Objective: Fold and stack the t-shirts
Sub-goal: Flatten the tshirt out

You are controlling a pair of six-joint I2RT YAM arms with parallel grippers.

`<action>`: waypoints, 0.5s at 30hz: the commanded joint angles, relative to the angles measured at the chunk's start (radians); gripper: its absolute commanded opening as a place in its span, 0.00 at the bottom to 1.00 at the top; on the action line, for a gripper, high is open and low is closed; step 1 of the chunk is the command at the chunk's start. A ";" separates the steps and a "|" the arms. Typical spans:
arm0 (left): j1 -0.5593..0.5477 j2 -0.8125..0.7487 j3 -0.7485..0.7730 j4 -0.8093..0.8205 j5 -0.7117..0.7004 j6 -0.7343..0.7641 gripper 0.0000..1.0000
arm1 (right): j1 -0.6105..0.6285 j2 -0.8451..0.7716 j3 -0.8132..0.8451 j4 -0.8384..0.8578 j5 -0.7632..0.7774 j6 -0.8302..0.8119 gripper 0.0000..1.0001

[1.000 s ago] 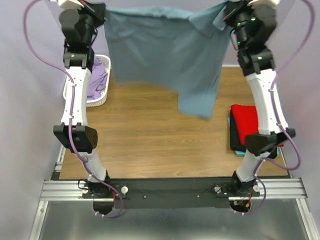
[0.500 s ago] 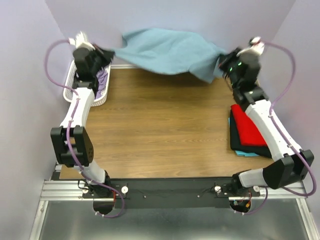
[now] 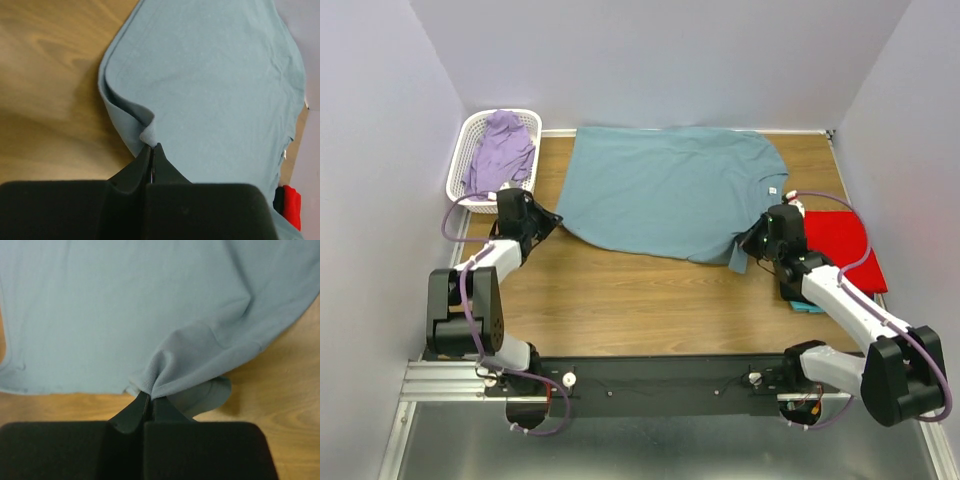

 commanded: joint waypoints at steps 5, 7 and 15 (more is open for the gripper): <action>0.002 -0.195 -0.080 -0.114 -0.176 -0.014 0.00 | 0.001 -0.101 -0.057 -0.172 -0.166 0.053 0.01; 0.008 -0.241 -0.091 -0.167 -0.216 -0.014 0.00 | 0.002 -0.157 -0.066 -0.221 -0.181 0.050 0.01; 0.076 -0.293 -0.085 -0.305 -0.341 0.034 0.00 | 0.108 -0.231 -0.109 -0.301 -0.190 0.099 0.01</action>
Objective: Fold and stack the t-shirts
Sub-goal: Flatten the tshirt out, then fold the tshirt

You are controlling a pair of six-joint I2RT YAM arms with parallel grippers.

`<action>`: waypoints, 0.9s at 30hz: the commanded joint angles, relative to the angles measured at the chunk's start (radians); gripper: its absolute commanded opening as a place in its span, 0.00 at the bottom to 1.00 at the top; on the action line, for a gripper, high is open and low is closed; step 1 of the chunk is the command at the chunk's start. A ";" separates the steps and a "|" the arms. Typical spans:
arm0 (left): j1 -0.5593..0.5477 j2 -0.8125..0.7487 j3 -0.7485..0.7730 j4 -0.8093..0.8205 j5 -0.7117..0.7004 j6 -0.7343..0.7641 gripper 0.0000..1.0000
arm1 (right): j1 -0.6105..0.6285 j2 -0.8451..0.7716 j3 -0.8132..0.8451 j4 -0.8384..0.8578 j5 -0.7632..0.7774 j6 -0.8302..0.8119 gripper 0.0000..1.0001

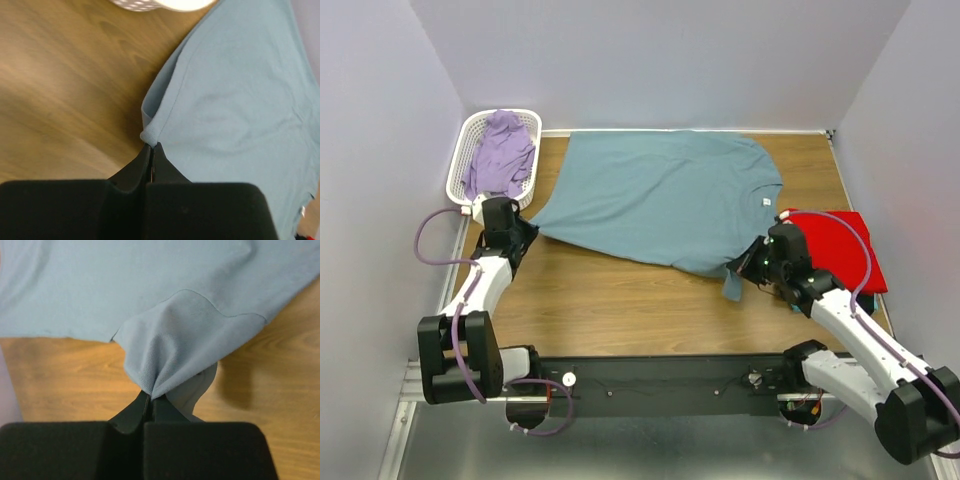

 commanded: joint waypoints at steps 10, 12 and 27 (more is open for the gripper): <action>0.137 -0.040 0.018 -0.175 -0.146 0.120 0.00 | 0.124 -0.114 0.010 -0.299 -0.016 0.065 0.01; 0.142 -0.048 0.032 -0.192 -0.156 0.131 0.00 | 0.123 -0.126 0.054 -0.383 -0.007 0.053 0.01; 0.050 0.113 0.136 -0.125 -0.100 0.080 0.00 | 0.121 0.088 0.093 -0.264 0.000 0.013 0.01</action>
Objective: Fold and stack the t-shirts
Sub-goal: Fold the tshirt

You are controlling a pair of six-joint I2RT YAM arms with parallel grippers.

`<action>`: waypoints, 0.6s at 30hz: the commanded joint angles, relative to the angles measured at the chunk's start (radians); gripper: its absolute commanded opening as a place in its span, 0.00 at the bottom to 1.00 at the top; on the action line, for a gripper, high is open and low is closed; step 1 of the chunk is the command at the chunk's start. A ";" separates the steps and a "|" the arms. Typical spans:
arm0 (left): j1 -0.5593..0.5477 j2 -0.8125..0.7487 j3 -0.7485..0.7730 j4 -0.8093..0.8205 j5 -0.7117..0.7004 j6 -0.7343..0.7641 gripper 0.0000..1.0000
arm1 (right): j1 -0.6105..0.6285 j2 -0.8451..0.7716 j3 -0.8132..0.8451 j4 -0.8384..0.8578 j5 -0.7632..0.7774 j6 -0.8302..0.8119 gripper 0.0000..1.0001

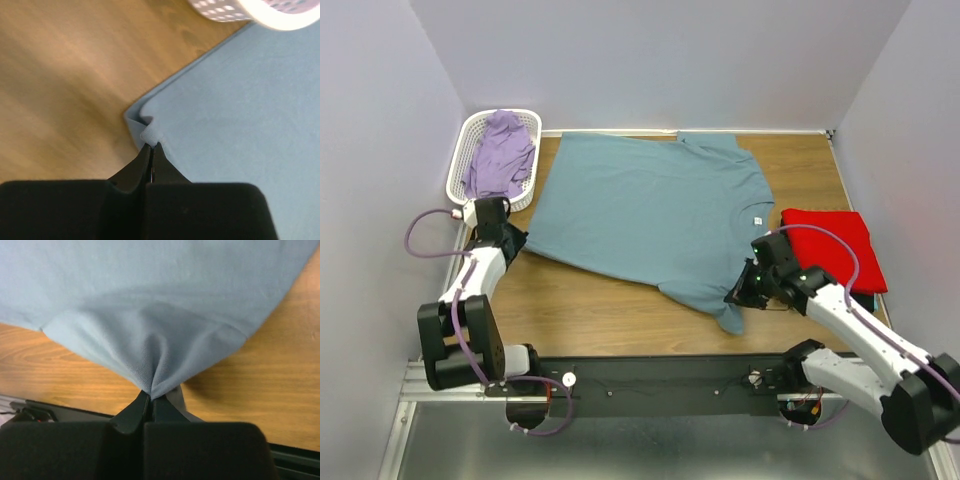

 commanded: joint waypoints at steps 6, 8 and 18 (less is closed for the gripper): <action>-0.119 0.219 0.250 0.021 -0.073 -0.042 0.00 | -0.028 0.279 0.167 0.127 0.078 -0.082 0.01; -0.130 0.272 0.295 0.007 -0.067 -0.048 0.00 | -0.047 0.306 0.188 0.150 0.061 -0.083 0.01; -0.144 0.387 0.385 -0.013 -0.082 -0.068 0.00 | -0.164 0.420 0.267 0.196 0.012 -0.115 0.01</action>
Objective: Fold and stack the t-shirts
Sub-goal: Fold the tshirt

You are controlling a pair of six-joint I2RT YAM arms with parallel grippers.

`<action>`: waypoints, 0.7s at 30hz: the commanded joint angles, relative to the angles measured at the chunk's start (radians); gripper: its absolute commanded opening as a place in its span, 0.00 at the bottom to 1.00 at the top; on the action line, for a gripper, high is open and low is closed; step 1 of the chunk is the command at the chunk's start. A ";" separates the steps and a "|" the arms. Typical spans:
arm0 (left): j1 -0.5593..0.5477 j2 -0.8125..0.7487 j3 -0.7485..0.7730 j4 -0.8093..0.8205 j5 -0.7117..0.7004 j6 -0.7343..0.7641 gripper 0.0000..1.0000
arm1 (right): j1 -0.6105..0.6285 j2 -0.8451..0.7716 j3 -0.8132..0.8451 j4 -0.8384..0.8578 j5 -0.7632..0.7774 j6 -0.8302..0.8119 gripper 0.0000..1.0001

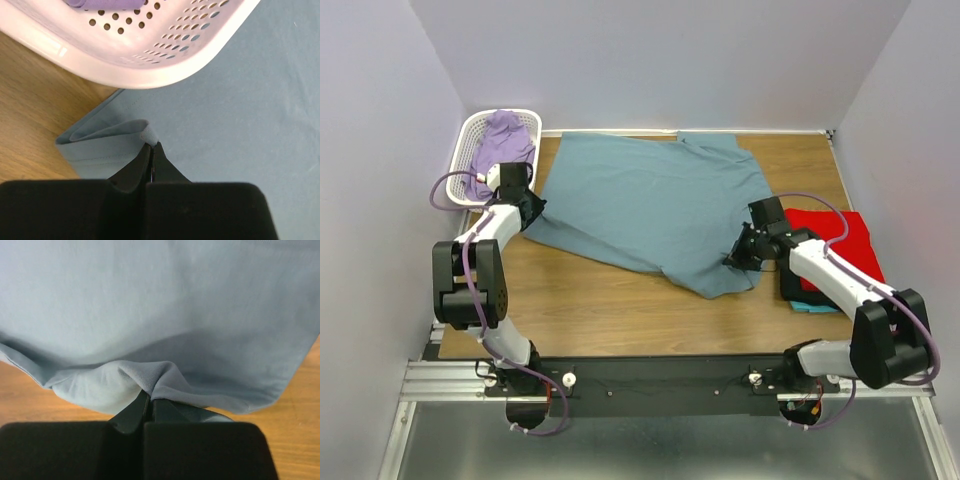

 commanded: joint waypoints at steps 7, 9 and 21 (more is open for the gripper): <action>-0.002 0.045 0.069 -0.030 -0.062 -0.020 0.00 | -0.088 0.085 0.080 0.063 -0.056 -0.053 0.01; -0.001 0.050 0.081 -0.036 -0.063 -0.021 0.00 | -0.096 0.099 0.089 0.070 -0.064 -0.054 0.01; 0.025 0.079 0.110 -0.036 -0.065 -0.021 0.00 | -0.131 0.138 0.124 0.079 -0.085 -0.070 0.01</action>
